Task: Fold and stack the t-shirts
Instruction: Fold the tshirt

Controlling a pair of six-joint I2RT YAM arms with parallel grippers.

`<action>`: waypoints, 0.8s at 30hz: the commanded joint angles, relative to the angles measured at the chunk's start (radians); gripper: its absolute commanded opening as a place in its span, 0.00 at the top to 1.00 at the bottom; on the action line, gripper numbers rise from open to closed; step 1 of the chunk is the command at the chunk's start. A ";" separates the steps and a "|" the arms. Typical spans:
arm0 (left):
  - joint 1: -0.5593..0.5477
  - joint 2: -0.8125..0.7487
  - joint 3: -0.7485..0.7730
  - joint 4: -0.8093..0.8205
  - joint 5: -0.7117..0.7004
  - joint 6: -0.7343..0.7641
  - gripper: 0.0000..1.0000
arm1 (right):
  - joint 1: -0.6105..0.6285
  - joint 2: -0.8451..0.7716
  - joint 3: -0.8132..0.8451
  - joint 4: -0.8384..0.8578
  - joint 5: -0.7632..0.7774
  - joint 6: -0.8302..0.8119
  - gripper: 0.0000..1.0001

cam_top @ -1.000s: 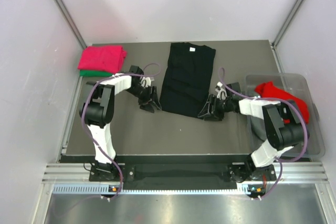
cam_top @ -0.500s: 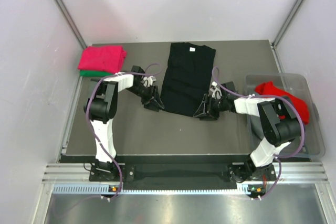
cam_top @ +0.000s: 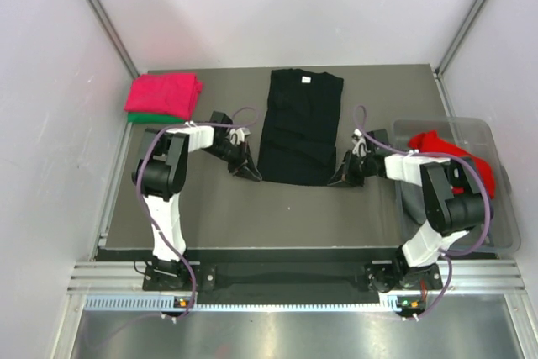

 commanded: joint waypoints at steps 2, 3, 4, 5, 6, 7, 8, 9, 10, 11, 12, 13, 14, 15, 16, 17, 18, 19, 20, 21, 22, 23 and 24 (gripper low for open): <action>0.002 -0.180 -0.092 0.093 -0.025 -0.051 1.00 | -0.066 -0.068 0.057 -0.016 0.035 -0.089 1.00; 0.002 -0.204 -0.106 0.104 -0.027 -0.060 1.00 | -0.068 -0.097 0.068 -0.021 0.027 -0.100 1.00; 0.002 -0.231 -0.119 0.129 -0.025 -0.070 1.00 | -0.068 -0.110 0.079 -0.027 0.018 -0.116 1.00; 0.002 -0.281 -0.145 0.138 -0.022 -0.089 1.00 | -0.066 -0.136 0.102 -0.044 0.010 -0.123 1.00; 0.002 -0.306 -0.159 0.152 -0.022 -0.100 1.00 | -0.068 -0.145 0.116 -0.056 0.005 -0.129 1.00; 0.002 -0.332 -0.186 0.179 -0.021 -0.114 1.00 | -0.068 -0.159 0.126 -0.065 0.001 -0.136 1.00; 0.002 -0.381 -0.198 0.195 -0.021 -0.126 1.00 | -0.068 -0.170 0.146 -0.078 -0.005 -0.141 1.00; 0.002 -0.402 -0.211 0.202 -0.021 -0.146 1.00 | -0.068 -0.193 0.152 -0.085 -0.015 -0.146 1.00; 0.002 -0.422 -0.221 0.212 -0.021 -0.157 1.00 | -0.068 -0.203 0.159 -0.088 -0.019 -0.147 1.00; 0.002 -0.457 -0.243 0.224 -0.019 -0.171 1.00 | -0.068 -0.214 0.171 -0.094 -0.021 -0.147 1.00; 0.003 -0.475 -0.251 0.225 -0.022 -0.175 1.00 | -0.068 -0.237 0.178 -0.099 -0.022 -0.152 1.00; 0.002 -0.491 -0.267 0.227 -0.024 -0.176 1.00 | -0.066 -0.249 0.185 -0.102 -0.024 -0.153 1.00; 0.002 -0.525 -0.275 0.226 -0.027 -0.177 1.00 | -0.069 -0.259 0.201 -0.111 -0.027 -0.156 1.00; 0.002 -0.542 -0.281 0.226 -0.030 -0.176 1.00 | -0.069 -0.280 0.209 -0.116 -0.027 -0.161 1.00; 0.002 -0.559 -0.291 0.224 -0.033 -0.177 1.00 | -0.069 -0.291 0.215 -0.121 -0.030 -0.164 1.00; 0.002 -0.589 -0.294 0.227 -0.036 -0.180 1.00 | -0.072 -0.303 0.226 -0.127 -0.035 -0.164 1.00; 0.002 -0.602 -0.297 0.227 -0.038 -0.180 1.00 | -0.074 -0.326 0.229 -0.131 -0.033 -0.166 1.00; 0.002 -0.616 -0.298 0.227 -0.039 -0.182 1.00 | -0.074 -0.338 0.231 -0.134 -0.036 -0.166 1.00; 0.003 -0.637 -0.297 0.224 -0.039 -0.185 1.00 | -0.078 -0.348 0.232 -0.140 -0.036 -0.169 1.00; 0.003 -0.648 -0.297 0.227 -0.039 -0.186 1.00 | -0.080 -0.369 0.231 -0.144 -0.038 -0.167 1.00; 0.006 -0.657 -0.292 0.222 -0.041 -0.188 1.00 | -0.084 -0.378 0.231 -0.147 -0.038 -0.167 1.00; 0.009 -0.674 -0.291 0.224 -0.038 -0.191 1.00 | -0.092 -0.386 0.228 -0.151 -0.039 -0.167 1.00; 0.012 -0.680 -0.288 0.224 -0.036 -0.192 1.00 | -0.097 -0.401 0.226 -0.151 -0.044 -0.167 1.00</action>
